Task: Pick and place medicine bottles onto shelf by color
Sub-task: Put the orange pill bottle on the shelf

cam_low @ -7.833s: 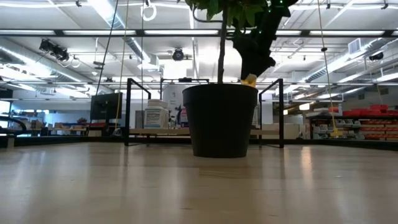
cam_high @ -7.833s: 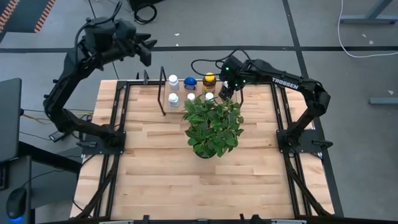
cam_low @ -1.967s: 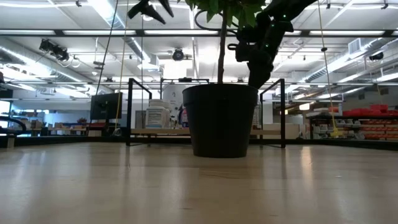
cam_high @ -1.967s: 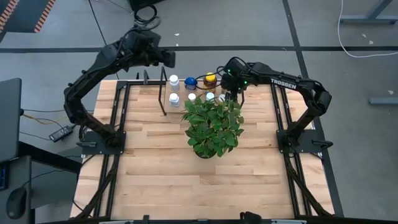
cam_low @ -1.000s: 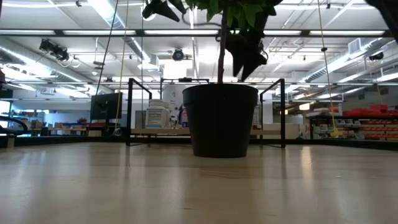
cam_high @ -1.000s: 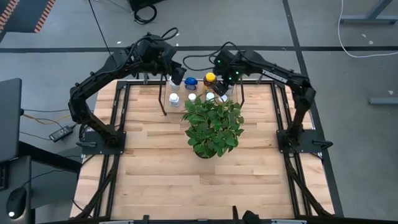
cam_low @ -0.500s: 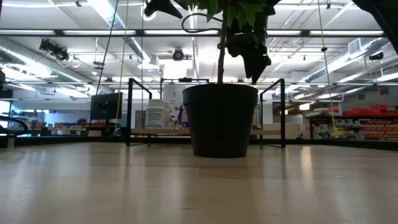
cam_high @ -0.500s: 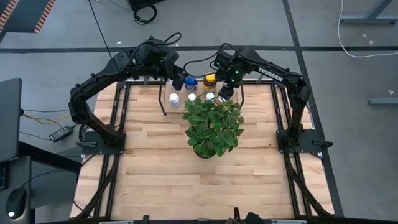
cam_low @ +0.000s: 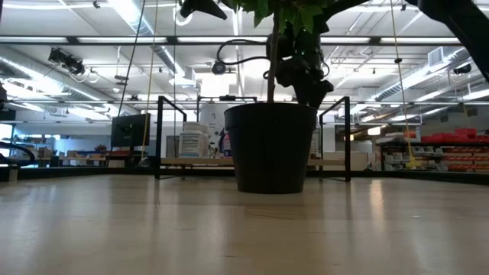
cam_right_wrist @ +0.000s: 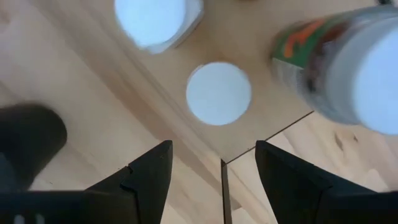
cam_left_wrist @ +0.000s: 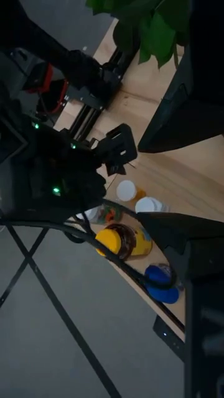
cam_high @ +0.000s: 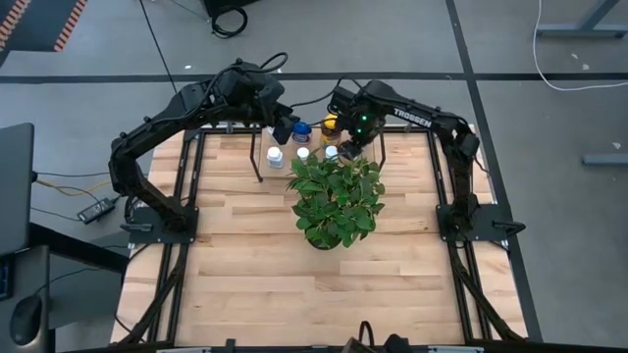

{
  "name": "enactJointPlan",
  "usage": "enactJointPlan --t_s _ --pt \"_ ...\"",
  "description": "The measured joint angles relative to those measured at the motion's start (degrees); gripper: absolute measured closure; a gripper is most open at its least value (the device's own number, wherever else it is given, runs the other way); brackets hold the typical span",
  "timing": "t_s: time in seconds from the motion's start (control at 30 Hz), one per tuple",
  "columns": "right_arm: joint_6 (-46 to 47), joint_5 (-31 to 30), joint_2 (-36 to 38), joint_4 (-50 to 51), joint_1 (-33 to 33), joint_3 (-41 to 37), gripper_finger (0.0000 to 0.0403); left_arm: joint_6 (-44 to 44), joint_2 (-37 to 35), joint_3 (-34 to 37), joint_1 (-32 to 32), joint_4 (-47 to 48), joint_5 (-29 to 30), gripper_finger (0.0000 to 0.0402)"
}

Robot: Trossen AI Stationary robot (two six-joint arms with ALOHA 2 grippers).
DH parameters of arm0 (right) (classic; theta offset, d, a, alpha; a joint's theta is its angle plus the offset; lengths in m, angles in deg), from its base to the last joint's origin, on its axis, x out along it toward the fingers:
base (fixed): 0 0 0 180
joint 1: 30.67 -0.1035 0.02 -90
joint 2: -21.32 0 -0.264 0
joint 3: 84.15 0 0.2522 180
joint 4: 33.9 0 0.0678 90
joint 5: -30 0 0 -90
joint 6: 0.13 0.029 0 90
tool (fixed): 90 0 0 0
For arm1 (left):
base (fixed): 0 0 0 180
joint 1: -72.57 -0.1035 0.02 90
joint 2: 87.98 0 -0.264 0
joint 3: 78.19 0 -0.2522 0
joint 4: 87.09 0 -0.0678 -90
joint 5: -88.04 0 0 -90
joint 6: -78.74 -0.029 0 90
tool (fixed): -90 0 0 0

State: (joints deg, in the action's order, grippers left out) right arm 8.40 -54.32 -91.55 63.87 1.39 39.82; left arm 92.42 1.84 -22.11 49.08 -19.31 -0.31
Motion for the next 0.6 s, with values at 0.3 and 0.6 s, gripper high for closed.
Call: enactJointPlan --t_s 0.3,0.6 --pt "9.4 -0.8 0.1 -3.4 -0.9 0.0 0.0167 -1.5 0.0 0.0 0.4 0.0 0.0 0.023" --pt "-3.5 -0.2 0.1 -3.9 -4.2 0.0 0.0171 -2.4 0.0 0.0 0.3 0.0 0.0 0.023"
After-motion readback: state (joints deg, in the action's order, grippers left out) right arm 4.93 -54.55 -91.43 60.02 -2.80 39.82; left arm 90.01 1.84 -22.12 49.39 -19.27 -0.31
